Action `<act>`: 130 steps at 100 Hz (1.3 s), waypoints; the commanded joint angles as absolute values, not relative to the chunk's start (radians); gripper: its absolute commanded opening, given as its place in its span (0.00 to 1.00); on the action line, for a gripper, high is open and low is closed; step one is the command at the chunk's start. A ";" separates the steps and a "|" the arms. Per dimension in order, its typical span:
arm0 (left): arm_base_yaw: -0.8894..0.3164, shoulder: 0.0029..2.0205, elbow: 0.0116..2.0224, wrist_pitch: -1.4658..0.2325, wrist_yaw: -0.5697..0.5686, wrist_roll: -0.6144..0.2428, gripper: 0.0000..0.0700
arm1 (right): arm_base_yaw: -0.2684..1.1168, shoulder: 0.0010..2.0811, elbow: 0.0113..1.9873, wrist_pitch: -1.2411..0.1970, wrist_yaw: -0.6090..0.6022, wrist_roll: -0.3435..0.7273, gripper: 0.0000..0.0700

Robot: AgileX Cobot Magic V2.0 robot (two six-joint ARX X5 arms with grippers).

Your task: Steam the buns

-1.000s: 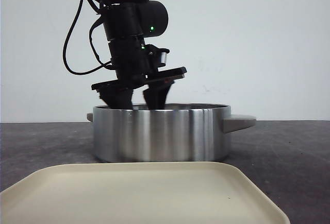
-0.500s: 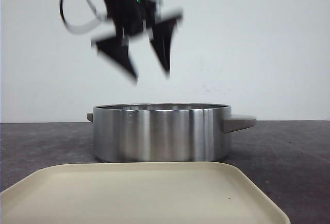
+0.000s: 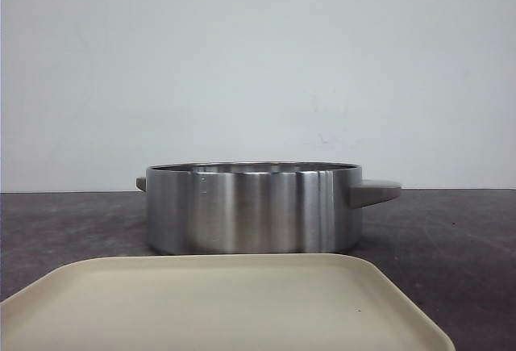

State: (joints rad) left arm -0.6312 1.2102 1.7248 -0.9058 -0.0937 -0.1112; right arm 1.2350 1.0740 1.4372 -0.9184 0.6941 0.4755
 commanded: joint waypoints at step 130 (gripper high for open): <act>-0.639 0.606 1.345 -1.078 -0.045 -0.095 0.03 | 1.235 1.116 1.079 -0.097 0.296 0.069 0.01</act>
State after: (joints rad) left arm -0.6323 0.6018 1.3319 -1.0912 -0.0475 -0.0929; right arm 1.2221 1.1069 1.0687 -0.1055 0.2947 0.0772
